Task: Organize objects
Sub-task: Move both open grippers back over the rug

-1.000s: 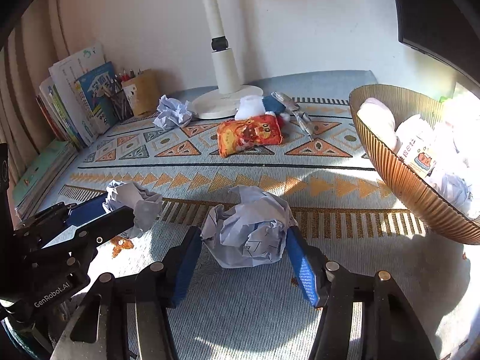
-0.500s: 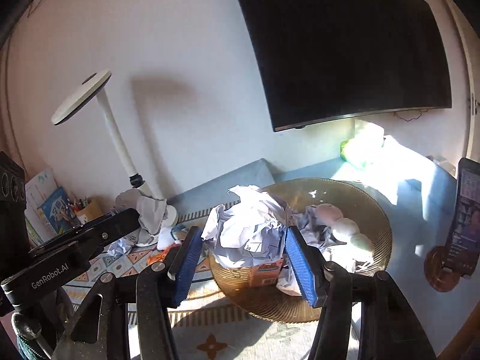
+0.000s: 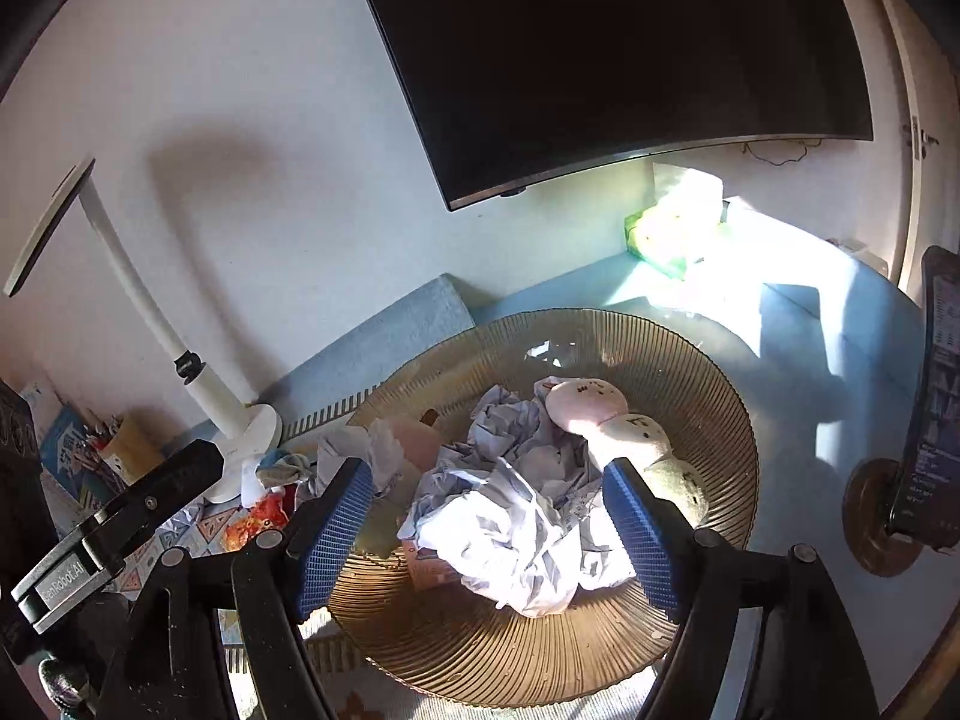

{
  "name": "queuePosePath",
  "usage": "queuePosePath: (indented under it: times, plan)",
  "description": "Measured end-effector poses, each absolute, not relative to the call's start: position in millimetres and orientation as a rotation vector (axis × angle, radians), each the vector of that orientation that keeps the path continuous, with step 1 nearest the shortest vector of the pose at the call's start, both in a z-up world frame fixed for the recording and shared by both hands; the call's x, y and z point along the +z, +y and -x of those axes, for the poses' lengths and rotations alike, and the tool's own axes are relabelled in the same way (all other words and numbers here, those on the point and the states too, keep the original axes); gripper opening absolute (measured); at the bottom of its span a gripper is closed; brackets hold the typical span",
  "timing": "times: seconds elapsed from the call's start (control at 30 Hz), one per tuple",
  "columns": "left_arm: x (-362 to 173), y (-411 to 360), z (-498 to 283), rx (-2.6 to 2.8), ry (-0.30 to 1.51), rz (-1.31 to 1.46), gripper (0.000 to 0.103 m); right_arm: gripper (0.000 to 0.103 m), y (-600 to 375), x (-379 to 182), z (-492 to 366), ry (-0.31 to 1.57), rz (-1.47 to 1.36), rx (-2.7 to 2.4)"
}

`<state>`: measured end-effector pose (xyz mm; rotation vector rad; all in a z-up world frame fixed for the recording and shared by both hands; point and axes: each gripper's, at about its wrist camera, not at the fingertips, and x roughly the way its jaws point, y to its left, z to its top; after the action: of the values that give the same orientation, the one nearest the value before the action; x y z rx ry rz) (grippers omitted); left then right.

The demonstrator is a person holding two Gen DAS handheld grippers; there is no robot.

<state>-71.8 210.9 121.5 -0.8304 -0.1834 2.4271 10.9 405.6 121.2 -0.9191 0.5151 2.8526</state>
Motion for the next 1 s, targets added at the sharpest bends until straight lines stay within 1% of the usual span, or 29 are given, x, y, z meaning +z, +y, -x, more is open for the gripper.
queuePosePath:
  times: [0.17,0.2,0.27,0.3,0.4,0.57,0.67,0.77,0.9,1.0]
  plan:
    - [119.5,154.0,42.6,2.483,-0.265,0.844,0.093,0.078,360.5,126.0,-25.9,0.487,0.914,2.971]
    - [119.3,141.2,34.8,2.507,-0.268,0.847,0.093,0.079,349.5,127.1,-29.5,0.48,0.912,3.0]
    - [118.1,115.4,17.5,2.575,-0.268,0.845,0.093,0.087,323.5,125.1,-35.4,0.473,0.917,3.062]
    - [116.5,103.0,8.2,2.612,-0.265,0.846,0.093,0.091,310.2,120.9,-37.2,0.468,0.93,3.091]
    - [105.0,65.4,-13.8,2.707,-0.277,0.869,0.094,0.092,270.2,101.2,-33.4,0.403,1.024,3.149]
    - [70.8,14.4,-25.3,2.778,-0.361,0.974,0.097,0.092,225.3,52.4,-17.8,0.263,1.145,3.158]
    - [51.2,1.2,-21.9,2.774,-0.406,1.008,0.097,0.092,216.9,33.2,-7.3,0.186,1.238,3.102]
    - [31.1,-4.2,-21.5,2.771,-0.438,1.052,0.096,0.094,219.2,32.5,-8.7,0.193,1.218,3.129]
    - [30.5,-3.3,-21.3,2.768,-0.446,1.049,0.097,0.094,218.8,26.4,-0.6,0.204,1.29,3.089]
    - [29.4,-5.6,-20.7,2.752,-0.469,1.053,0.097,0.094,218.1,26.3,0.2,0.202,1.293,3.091]
